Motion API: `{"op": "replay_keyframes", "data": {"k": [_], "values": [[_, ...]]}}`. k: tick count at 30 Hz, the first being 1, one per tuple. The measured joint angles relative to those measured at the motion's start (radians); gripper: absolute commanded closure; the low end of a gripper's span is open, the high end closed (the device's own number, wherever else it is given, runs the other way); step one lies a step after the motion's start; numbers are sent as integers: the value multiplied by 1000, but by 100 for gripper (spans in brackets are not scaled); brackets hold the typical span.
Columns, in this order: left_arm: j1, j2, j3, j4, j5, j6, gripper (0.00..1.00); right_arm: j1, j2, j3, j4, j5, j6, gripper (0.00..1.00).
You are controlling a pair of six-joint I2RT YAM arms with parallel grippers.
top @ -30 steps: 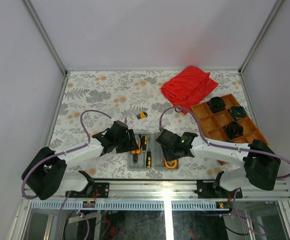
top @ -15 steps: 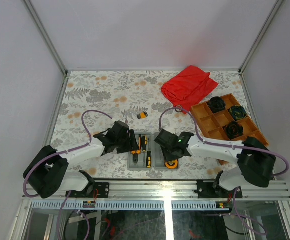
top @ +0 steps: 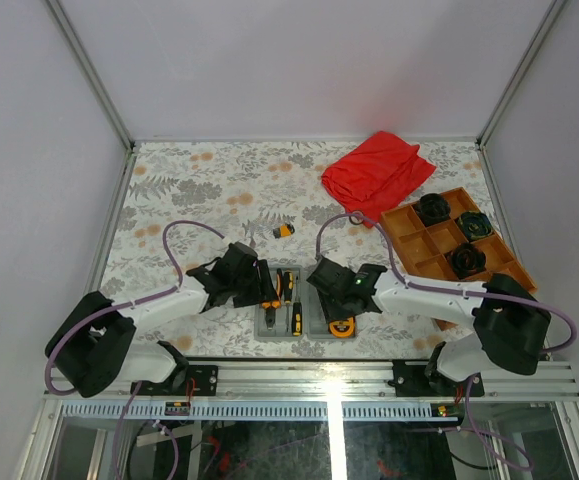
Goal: Sort the tools into containers
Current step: Place the engineering item in the storage box.
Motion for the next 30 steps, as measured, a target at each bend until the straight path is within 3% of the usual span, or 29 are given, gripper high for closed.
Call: {"op": "replay_keyframes", "data": {"k": [5,12,19,30], "values": [[-1,-21,-15,6,0,-8,47,0,-100,-12,-24,35,6,42],[-27,-83,-58,19,-13,-40,71,-37,-285,-29,-70,172,80,43],[-46,-105,-79,31,-25,-58,91,-78,-315,-126,-86,187,119,45],[-57,-148,-128,69,-39,-118,94,-81,-360,-166,-86,187,138,44]]}}
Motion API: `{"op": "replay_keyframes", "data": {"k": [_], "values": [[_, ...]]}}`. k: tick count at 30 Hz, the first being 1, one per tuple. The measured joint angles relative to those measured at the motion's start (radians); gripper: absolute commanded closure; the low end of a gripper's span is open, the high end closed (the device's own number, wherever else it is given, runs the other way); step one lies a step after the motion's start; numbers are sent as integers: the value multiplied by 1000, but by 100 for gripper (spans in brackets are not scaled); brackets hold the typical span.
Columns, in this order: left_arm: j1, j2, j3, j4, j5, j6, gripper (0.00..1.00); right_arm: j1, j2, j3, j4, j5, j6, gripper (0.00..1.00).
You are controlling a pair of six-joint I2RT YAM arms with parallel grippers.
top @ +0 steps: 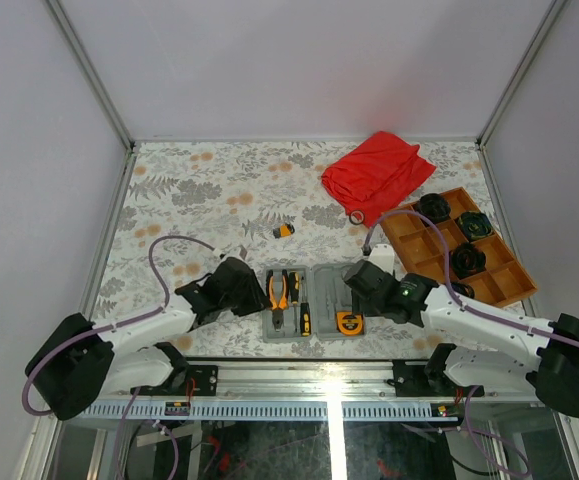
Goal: Sort the tools into containers
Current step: Place the engineering item in the storage box.
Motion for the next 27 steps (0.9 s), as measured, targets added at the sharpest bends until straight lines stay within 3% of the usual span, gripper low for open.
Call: {"op": "replay_keyframes", "data": {"k": [12,18,22,27], "values": [[-68,-166,-130,-5,-51,-177,85,-144,24,-117,180,-187,-57,61],[-74,-164,-126,-23,-64,-193,73,-174,120,-97,266,-245,-115,66],[-74,-136,-87,-82,-87,-181,60,-209,151,-65,269,-265,-154,62],[-74,-142,-22,-193,-142,-157,51,-238,144,18,214,-226,-206,42]]}}
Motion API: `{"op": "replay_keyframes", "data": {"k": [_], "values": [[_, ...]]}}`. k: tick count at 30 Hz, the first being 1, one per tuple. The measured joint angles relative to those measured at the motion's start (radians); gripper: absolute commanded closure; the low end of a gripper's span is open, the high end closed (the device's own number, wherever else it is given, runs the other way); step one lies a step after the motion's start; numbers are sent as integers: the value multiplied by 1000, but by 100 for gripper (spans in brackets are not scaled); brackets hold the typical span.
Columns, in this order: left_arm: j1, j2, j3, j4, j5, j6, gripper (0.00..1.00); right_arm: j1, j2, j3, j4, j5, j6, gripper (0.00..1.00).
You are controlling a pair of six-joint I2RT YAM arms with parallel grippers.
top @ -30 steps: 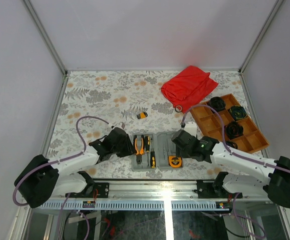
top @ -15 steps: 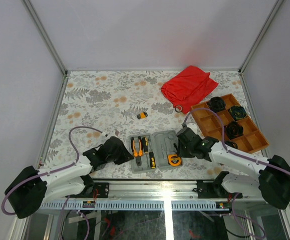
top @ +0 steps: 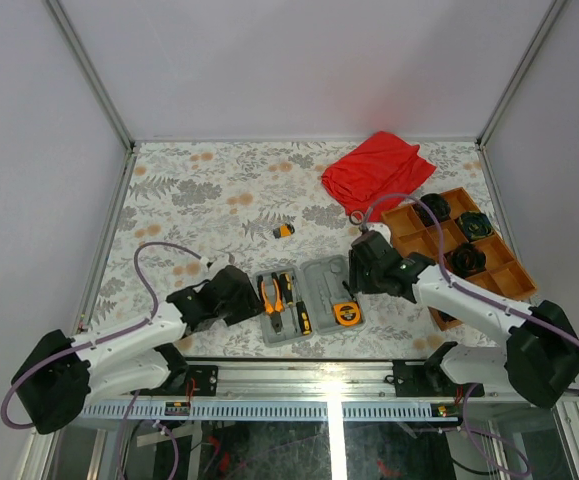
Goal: Sort the tools into containers
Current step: Place the engineering item in the storage box, then pick up the engineering item from the center of the board.
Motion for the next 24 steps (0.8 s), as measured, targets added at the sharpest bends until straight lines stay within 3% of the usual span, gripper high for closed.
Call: {"op": "replay_keyframes", "data": {"k": [4,6,11,18,24], "values": [[0,-20,72,-82,-52,26,50,-14,-56,75,-71,78,-49,37],[0,-21,110,-114,-75,46,54,-24,-83,113,-104,109,-77,33],[16,-20,225,-155,-104,146,55,-77,-51,278,-157,150,-163,28],[247,39,351,-162,20,328,54,-154,99,371,-104,61,-230,26],[348,72,435,-185,77,467,55,-190,261,453,-75,-11,-246,26]]}}
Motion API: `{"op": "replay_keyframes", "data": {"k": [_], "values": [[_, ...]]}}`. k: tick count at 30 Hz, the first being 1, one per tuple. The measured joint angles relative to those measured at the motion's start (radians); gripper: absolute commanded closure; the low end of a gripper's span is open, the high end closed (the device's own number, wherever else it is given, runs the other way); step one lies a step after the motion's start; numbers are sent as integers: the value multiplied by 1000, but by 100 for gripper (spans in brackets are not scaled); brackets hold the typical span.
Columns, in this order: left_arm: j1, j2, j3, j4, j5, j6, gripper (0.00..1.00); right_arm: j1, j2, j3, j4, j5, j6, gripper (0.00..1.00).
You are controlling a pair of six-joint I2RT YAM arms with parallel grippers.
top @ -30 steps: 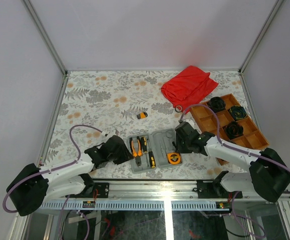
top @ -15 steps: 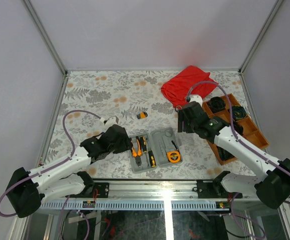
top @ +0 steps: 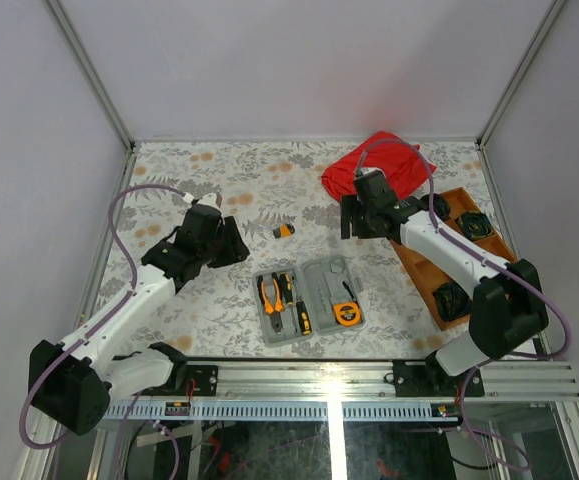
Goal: Sort the tools into containers
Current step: Pick up the engineering item from the center of the board.
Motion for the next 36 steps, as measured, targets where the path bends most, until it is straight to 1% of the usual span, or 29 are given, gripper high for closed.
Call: {"op": "replay_keyframes", "data": {"k": [4,8,10,15,23,33,36], "values": [[26,1,0,0,20,39,54,-60,92,46,30,-41,-1,26],[34,-5,-3,3,18,55,48,-118,179,79,61,-60,-1,27],[34,-18,-14,9,8,56,46,-132,229,102,72,-60,-1,28],[44,-29,-33,6,-19,60,46,-144,335,166,81,-60,-8,29],[53,-18,-32,-21,-102,78,45,-175,414,227,102,-95,-40,33],[55,-18,-32,-22,-122,83,45,-183,543,337,98,-101,-76,33],[55,-18,-32,-22,-123,83,45,-183,570,360,97,-100,-84,34]]}}
